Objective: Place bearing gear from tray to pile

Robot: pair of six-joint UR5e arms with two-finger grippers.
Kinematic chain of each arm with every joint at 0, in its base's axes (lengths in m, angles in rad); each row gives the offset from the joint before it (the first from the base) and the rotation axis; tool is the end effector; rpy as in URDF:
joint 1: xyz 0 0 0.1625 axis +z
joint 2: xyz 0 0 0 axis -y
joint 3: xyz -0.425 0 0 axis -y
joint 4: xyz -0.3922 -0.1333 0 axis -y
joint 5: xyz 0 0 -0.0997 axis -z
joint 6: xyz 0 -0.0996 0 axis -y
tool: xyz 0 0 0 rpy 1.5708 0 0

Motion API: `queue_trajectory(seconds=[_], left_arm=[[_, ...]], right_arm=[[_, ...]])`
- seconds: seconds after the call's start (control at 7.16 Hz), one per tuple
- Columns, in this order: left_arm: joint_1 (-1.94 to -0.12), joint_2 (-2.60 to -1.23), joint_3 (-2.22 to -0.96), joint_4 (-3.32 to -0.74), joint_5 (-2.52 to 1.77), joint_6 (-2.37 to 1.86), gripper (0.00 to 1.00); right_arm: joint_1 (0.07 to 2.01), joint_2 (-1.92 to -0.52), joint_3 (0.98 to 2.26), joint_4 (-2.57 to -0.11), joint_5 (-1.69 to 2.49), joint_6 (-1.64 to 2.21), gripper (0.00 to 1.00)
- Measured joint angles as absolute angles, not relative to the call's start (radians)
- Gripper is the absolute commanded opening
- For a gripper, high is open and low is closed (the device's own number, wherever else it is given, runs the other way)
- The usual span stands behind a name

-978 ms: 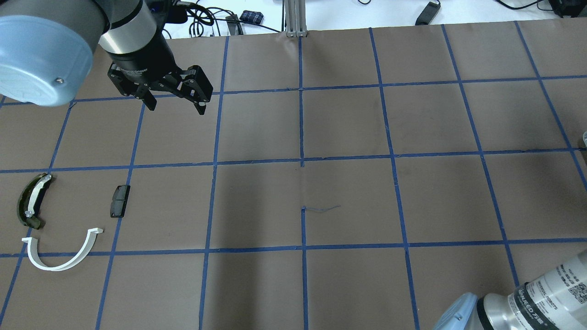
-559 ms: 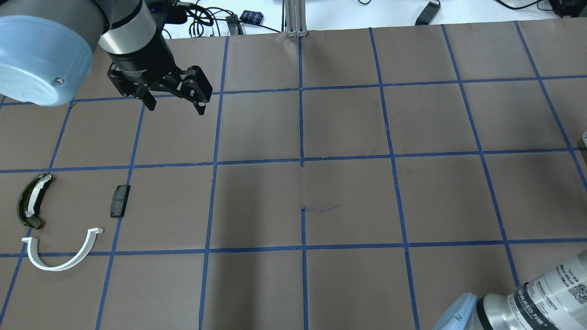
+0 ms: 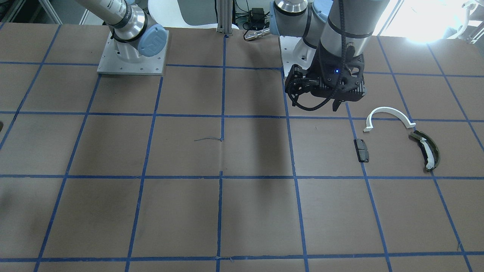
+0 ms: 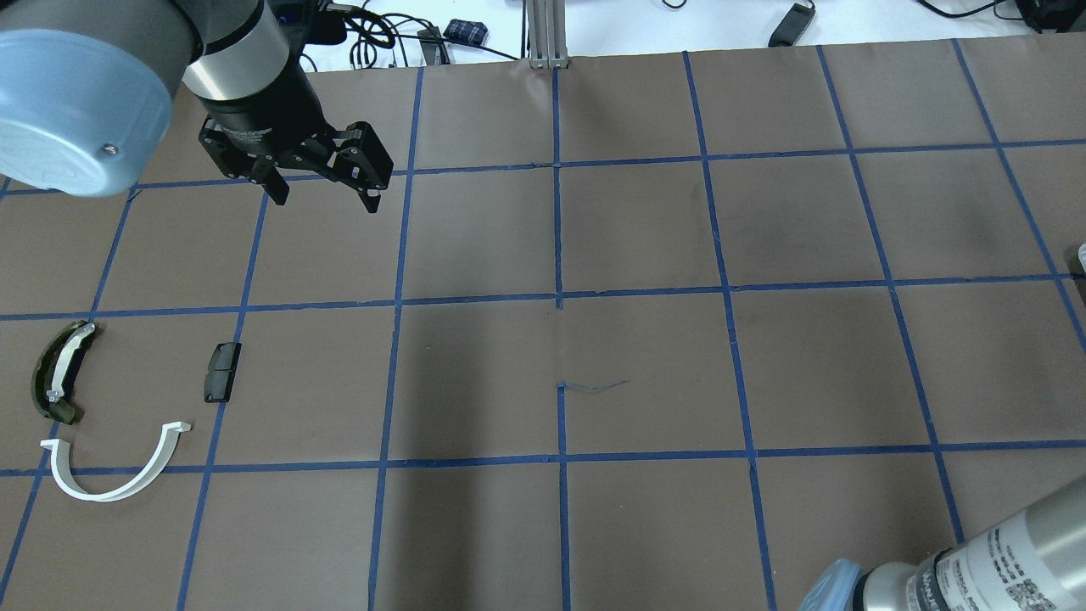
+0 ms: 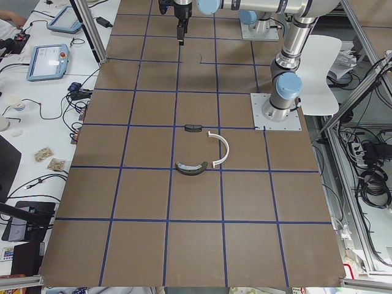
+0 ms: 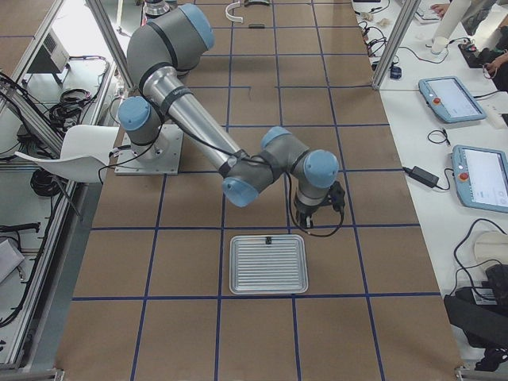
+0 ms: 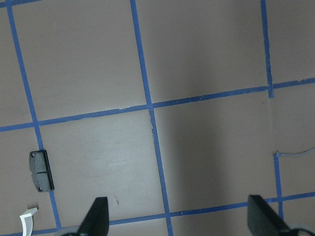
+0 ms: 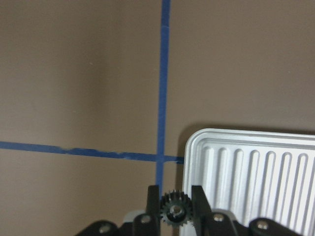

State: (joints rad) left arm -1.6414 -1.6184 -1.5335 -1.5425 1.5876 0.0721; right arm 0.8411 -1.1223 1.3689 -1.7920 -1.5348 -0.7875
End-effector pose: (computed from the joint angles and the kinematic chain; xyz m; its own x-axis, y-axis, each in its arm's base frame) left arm -0.1676 -0.5033 0.4852 -0.9897 0.1419 -0.0181 0.1422 0.9897 -0.0167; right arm -0.3391 -0.5845 0.3477 -0.9974 -0.0574 -0.0434 -0.0571 0.9983 -0.0076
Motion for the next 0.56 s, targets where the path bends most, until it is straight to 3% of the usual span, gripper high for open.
queue_trajectory(seconds=[0.56], left_arm=[[-1.641,-1.618,-1.534,-1.542,1.588,0.072,1.0]], right_arm=[[1.273,-1.3,1.368,-1.583,-1.527,-0.147,0.14]])
